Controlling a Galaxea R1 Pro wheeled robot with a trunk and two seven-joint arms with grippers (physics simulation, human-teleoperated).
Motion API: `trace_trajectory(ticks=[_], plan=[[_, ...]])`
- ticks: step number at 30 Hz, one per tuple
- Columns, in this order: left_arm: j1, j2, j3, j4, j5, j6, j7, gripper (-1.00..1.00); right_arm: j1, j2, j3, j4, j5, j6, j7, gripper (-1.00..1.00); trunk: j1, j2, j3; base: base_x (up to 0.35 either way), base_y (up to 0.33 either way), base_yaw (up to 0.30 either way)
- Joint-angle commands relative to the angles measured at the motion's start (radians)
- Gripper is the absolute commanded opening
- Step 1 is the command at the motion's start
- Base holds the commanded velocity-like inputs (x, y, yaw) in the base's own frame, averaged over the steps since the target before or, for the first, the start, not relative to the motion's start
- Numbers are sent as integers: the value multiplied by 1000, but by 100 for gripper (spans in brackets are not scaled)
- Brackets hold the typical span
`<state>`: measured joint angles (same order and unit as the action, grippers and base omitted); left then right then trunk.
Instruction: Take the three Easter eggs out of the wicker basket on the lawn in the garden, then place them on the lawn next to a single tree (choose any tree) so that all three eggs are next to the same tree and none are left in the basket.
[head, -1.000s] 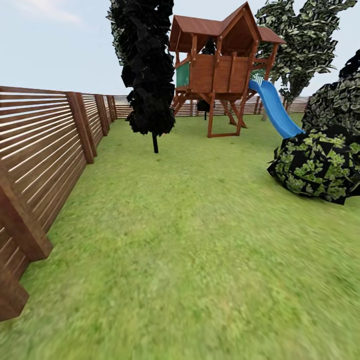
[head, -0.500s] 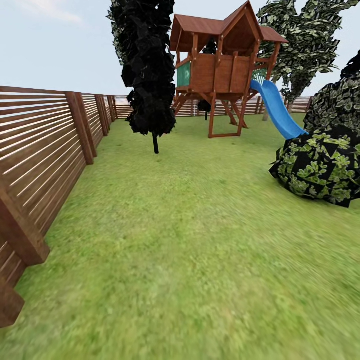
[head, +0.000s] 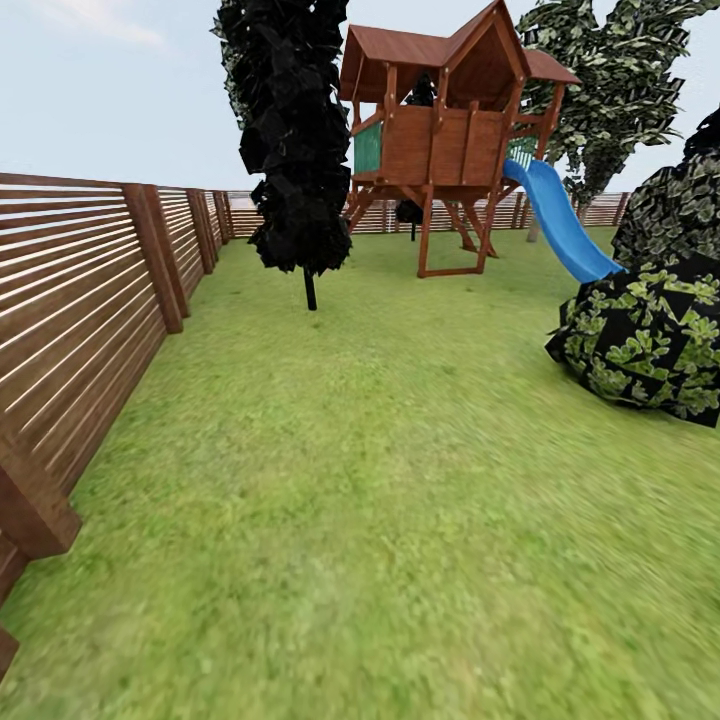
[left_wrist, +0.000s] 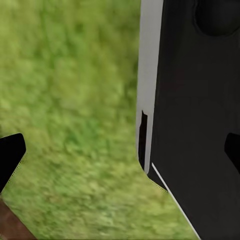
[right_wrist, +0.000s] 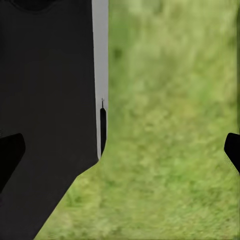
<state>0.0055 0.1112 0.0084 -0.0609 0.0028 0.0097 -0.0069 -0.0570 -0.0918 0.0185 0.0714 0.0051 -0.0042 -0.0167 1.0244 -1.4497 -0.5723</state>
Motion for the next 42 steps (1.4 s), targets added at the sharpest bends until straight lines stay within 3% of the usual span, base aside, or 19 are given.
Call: trace_trajectory(ticks=[1,42], plan=[[1,0,1,-2,0,1,-1,100,-1,0,2,2,0,0,-2,100,1,0,-1,336,0,0],[1,1,1,-2,0,3,-1,100,-1,1,0,2,-5,0,-2,100,1,0,-1,336,0,0]])
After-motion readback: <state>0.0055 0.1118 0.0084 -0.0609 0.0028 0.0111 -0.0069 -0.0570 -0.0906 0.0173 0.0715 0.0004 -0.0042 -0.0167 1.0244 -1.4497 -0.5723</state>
